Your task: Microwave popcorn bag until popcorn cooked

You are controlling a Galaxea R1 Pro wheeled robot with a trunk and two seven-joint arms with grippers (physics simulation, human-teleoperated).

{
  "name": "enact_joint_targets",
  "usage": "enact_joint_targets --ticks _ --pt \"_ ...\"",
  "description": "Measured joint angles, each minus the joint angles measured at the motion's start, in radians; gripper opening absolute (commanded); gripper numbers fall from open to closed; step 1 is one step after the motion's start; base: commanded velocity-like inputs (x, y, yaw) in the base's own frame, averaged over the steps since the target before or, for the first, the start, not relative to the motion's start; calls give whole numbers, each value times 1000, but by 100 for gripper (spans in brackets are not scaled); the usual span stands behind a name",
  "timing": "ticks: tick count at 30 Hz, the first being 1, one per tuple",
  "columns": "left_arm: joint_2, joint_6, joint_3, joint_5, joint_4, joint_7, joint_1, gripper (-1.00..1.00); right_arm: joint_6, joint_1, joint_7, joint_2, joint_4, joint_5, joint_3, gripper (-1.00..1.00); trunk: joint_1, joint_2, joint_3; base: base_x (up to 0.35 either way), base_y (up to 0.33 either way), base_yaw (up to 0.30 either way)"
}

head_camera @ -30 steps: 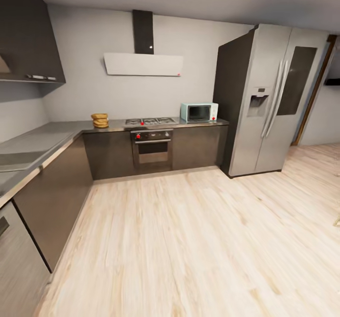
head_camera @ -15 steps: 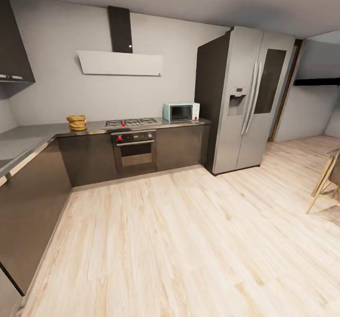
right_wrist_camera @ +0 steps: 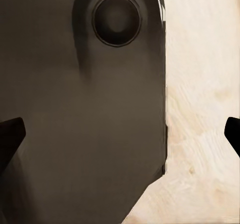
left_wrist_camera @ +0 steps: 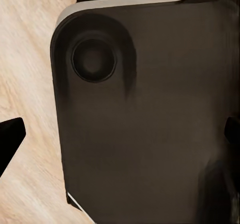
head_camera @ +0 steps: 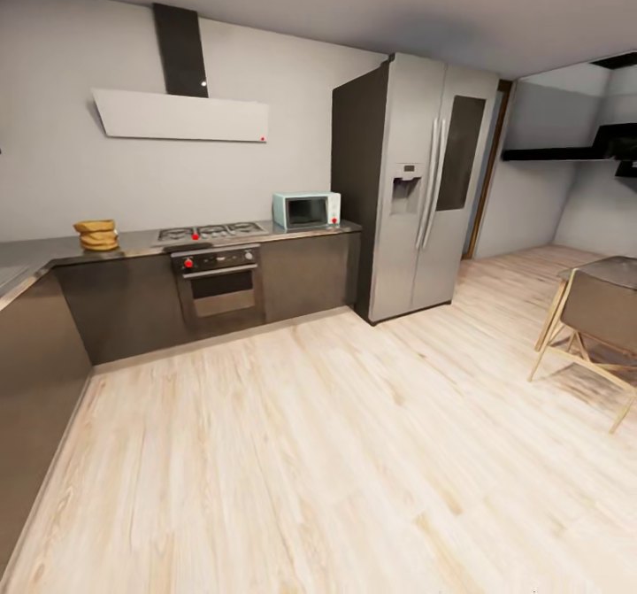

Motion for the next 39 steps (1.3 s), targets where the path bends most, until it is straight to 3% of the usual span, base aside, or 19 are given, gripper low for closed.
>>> enact_joint_targets --ticks 4,20,30,39 --pt "-20 0 2 0 1 -1 0 100 -1 0 0 -6 0 0 -29 100 0 0 0 0 0 -243" --pt "-23 -1 6 2 4 -2 0 100 0 0 0 -6 0 1 -33 100 0 0 0 0 0 -238" --pt "-23 -1 5 2 4 -2 0 100 1 0 -1 -6 0 17 -19 100 0 0 0 15 0 -16" --pt "-23 52 2 5 4 -4 0 100 -1 0 -1 -7 0 14 -23 100 -1 0 0 303 0 0"
